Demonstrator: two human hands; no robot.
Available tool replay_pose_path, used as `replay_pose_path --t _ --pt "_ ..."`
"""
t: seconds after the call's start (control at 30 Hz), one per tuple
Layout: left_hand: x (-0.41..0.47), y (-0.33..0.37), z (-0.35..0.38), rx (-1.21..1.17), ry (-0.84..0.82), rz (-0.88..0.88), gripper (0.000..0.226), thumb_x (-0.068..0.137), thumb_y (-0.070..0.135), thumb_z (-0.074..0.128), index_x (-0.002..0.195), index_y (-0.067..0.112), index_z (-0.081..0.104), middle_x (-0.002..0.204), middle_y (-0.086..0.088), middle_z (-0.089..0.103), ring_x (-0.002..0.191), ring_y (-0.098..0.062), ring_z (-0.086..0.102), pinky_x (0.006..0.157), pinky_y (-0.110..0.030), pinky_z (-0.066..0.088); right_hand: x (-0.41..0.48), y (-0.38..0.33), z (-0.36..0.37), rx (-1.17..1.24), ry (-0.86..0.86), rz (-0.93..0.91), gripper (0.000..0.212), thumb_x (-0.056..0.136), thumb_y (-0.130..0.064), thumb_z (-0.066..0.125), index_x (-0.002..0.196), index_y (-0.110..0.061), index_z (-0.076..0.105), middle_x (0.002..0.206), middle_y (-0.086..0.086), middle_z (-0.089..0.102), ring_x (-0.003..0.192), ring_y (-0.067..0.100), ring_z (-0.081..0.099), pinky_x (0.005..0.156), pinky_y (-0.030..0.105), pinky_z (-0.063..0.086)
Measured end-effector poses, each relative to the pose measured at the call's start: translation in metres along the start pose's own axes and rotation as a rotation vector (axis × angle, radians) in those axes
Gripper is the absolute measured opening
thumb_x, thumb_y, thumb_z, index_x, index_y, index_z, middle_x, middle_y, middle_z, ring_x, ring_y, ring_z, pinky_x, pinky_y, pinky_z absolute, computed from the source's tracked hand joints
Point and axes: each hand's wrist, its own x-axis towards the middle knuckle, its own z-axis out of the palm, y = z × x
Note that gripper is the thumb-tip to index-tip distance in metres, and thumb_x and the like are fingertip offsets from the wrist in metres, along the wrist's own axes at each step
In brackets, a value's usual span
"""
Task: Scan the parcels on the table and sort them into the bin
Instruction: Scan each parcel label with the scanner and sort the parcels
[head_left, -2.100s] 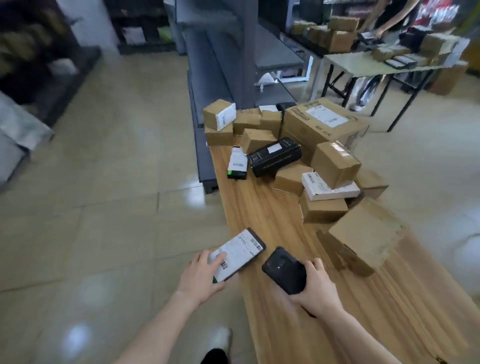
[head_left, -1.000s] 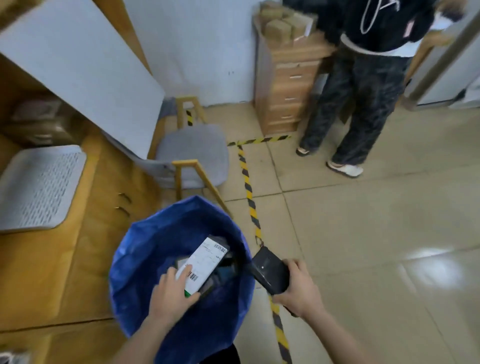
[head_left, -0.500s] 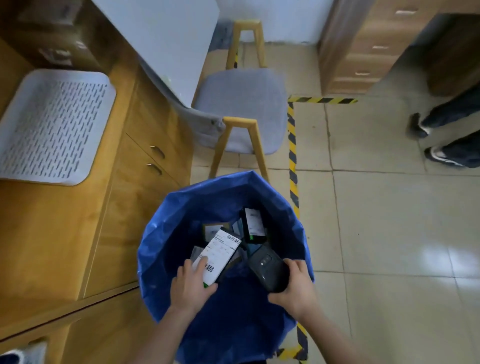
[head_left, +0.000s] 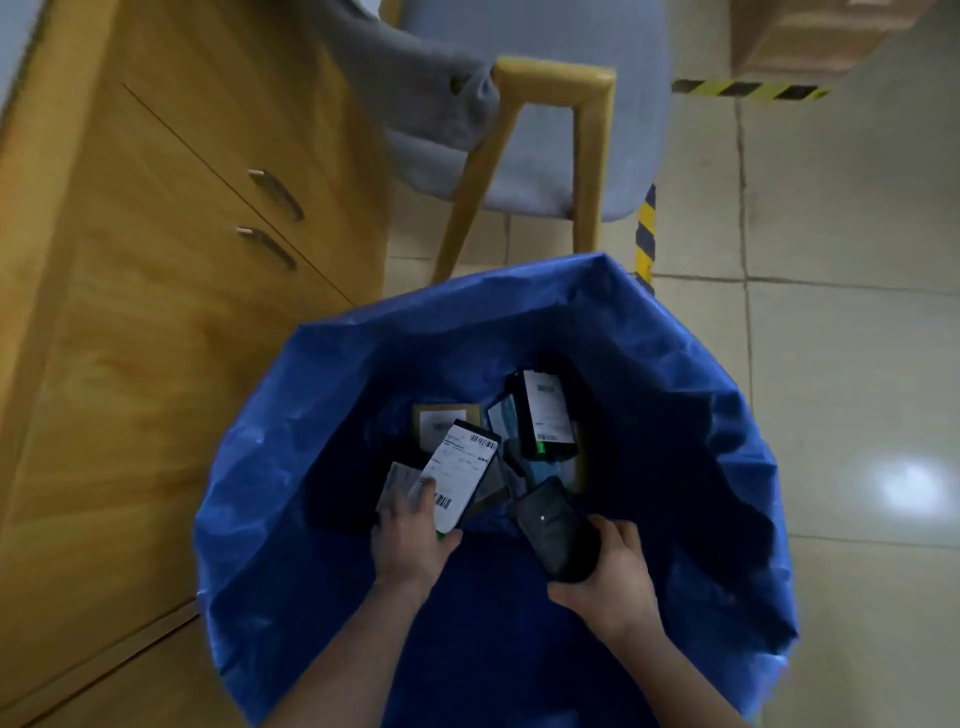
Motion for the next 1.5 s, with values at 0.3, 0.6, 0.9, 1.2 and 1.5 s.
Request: replay_pose_path --t 0.3,0.6,0.9,1.2,1.5 --pt "0.067 -0.01 0.059 -0.038 0.039 -0.026 0.081 0.086 0.057 0.058 0.15 0.026 0.018 0.145 -0.016 0.028 0.126 -0.031 0.036 0.096 -0.043 0.045 0.075 0.02 0.062 0.006 0.003 0.028 0.093 0.058 -0.03 0.087 0.139 -0.018 0.042 0.13 -0.004 0.034 0.112 0.022 0.051 0.097 0.052 0.047" --pt "0.093 -0.013 0.074 0.083 -0.201 0.032 0.104 0.082 0.059 0.064 0.152 0.036 -0.009 0.16 -0.007 -0.017 0.148 -0.03 -0.009 0.114 -0.063 0.01 0.102 0.015 0.087 -0.037 -0.045 0.047 0.084 0.058 -0.03 0.086 0.131 -0.019 0.046 0.126 -0.004 0.034 0.111 0.024 0.052 0.095 0.052 0.048" --pt "0.055 0.003 0.012 0.131 -0.088 0.15 0.075 0.093 0.045 0.054 0.153 0.027 0.012 0.158 -0.011 0.012 0.141 -0.03 0.022 0.11 -0.043 0.031 0.051 -0.016 0.047 -0.038 -0.038 0.024 0.087 0.06 -0.032 0.084 0.136 -0.018 0.043 0.129 -0.002 0.034 0.113 0.023 0.051 0.097 0.049 0.046" --pt "-0.026 0.034 -0.109 0.204 0.013 0.296 0.056 0.095 0.041 0.05 0.143 0.023 0.029 0.135 -0.008 0.039 0.118 -0.027 0.043 0.088 -0.039 0.046 -0.047 -0.054 -0.038 0.033 0.046 -0.026 0.082 0.057 -0.036 0.079 0.13 -0.022 0.044 0.118 -0.009 0.032 0.103 0.021 0.054 0.093 0.047 0.048" --pt "-0.128 0.087 -0.191 0.236 0.155 0.5 0.043 0.096 0.038 0.048 0.135 0.022 0.04 0.121 -0.002 0.047 0.11 -0.021 0.049 0.083 -0.034 0.05 -0.156 -0.041 -0.127 0.14 0.224 -0.034 0.089 0.052 -0.036 0.071 0.135 -0.021 0.042 0.123 -0.008 0.037 0.109 0.018 0.052 0.092 0.037 0.048"
